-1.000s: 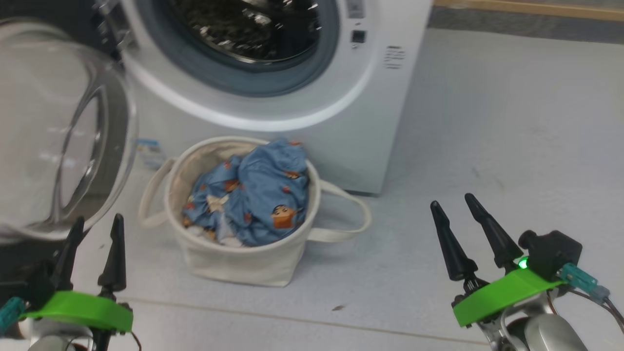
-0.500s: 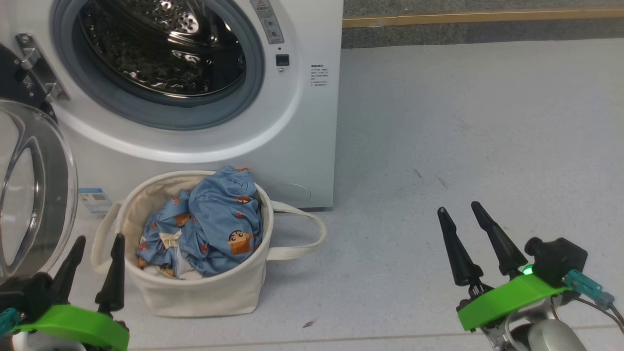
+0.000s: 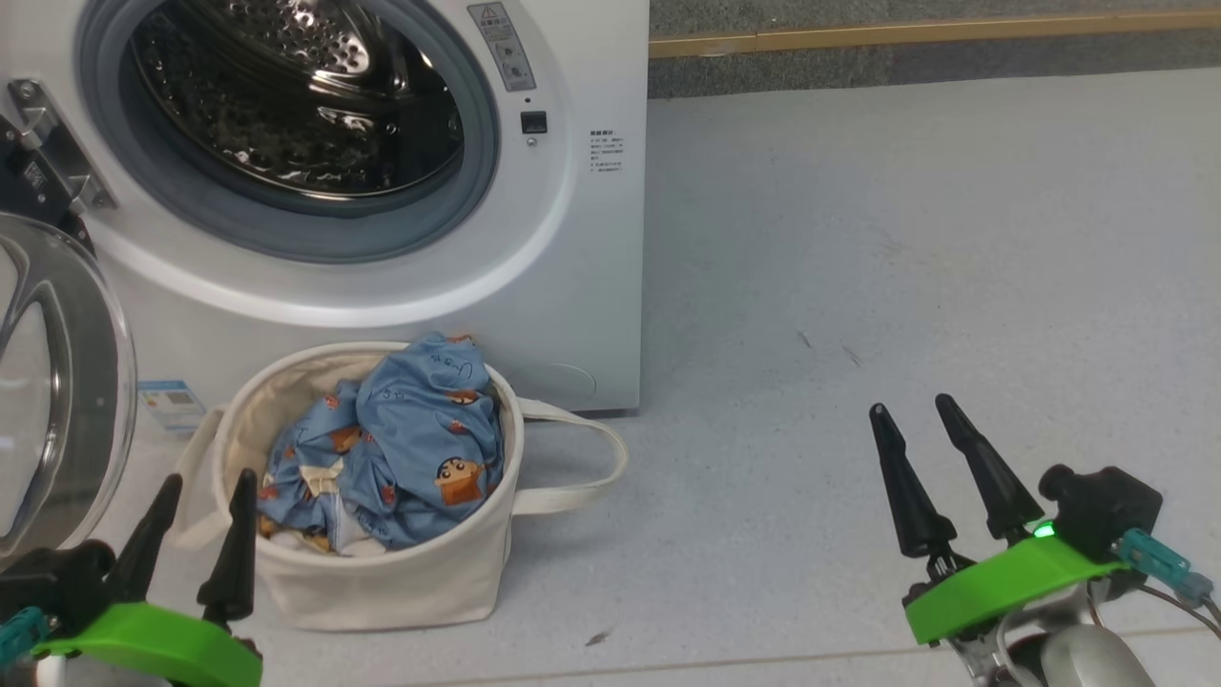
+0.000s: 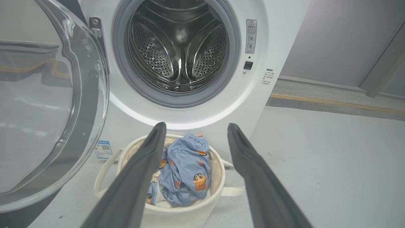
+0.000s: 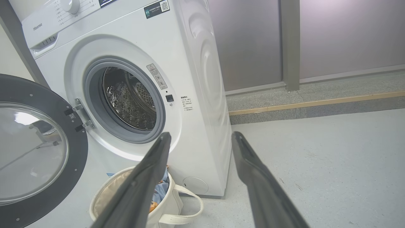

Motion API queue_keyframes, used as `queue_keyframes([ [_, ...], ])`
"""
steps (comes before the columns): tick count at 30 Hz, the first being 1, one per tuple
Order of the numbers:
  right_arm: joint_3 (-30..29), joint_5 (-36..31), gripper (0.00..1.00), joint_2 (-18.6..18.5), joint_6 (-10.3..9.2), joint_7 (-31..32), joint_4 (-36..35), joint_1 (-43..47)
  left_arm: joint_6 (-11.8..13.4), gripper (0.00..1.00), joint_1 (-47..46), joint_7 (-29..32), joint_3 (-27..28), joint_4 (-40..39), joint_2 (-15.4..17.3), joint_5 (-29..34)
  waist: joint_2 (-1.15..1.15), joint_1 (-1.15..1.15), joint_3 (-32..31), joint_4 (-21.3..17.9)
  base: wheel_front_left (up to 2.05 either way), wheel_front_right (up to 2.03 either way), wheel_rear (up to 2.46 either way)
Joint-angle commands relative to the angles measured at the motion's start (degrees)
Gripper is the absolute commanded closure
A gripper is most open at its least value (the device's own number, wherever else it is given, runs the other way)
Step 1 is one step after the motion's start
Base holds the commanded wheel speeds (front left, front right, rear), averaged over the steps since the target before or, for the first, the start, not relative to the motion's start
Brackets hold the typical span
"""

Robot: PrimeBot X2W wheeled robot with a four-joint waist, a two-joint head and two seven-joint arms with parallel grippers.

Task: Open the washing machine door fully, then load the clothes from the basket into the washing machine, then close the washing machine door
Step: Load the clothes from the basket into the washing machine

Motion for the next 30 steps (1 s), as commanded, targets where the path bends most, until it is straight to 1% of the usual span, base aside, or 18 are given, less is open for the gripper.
queue_keyframes([
  [1, 0.91, 0.46, 0.0, -0.22, 0.06, -0.74, -1.62, -1.58, -0.09, 0.0, -1.65, 0.07, 2.32, -1.97, 1.85, -0.67, 0.0, 0.0, -0.27, 0.1, 0.0, 0.0, 0.0],
  [8, 0.68, 0.72, 0.0, -0.37, 0.06, -0.85, -1.54, -1.67, -0.32, 0.0, -1.94, 0.17, 0.7, -2.36, 2.22, 0.66, 0.0, 0.0, -0.78, 0.78, 0.0, 0.0, 0.0],
  [17, 1.0, 1.03, 0.0, -0.56, 0.06, -0.66, -1.3, -1.47, -0.75, 0.0, -1.96, 0.46, -0.6, -2.45, 2.26, 0.73, 0.0, 0.0, -1.44, 1.1, 0.0, 0.0, 0.0],
  [26, 1.37, 1.29, 0.0, -0.64, 0.06, -0.78, -1.15, -0.99, -0.88, 0.0, -1.91, 0.65, -0.65, -3.19, 2.66, 0.16, 0.0, 0.0, -1.53, 1.17, 0.08, -0.05, -0.03],
  [30, 1.28, 1.24, 0.0, -0.71, 0.06, -0.72, -1.26, -0.75, -0.63, 0.0, -1.92, 0.71, -0.29, -3.44, 2.89, -0.18, 0.0, 0.0, -1.41, 1.35, 0.56, -0.79, 0.23],
])
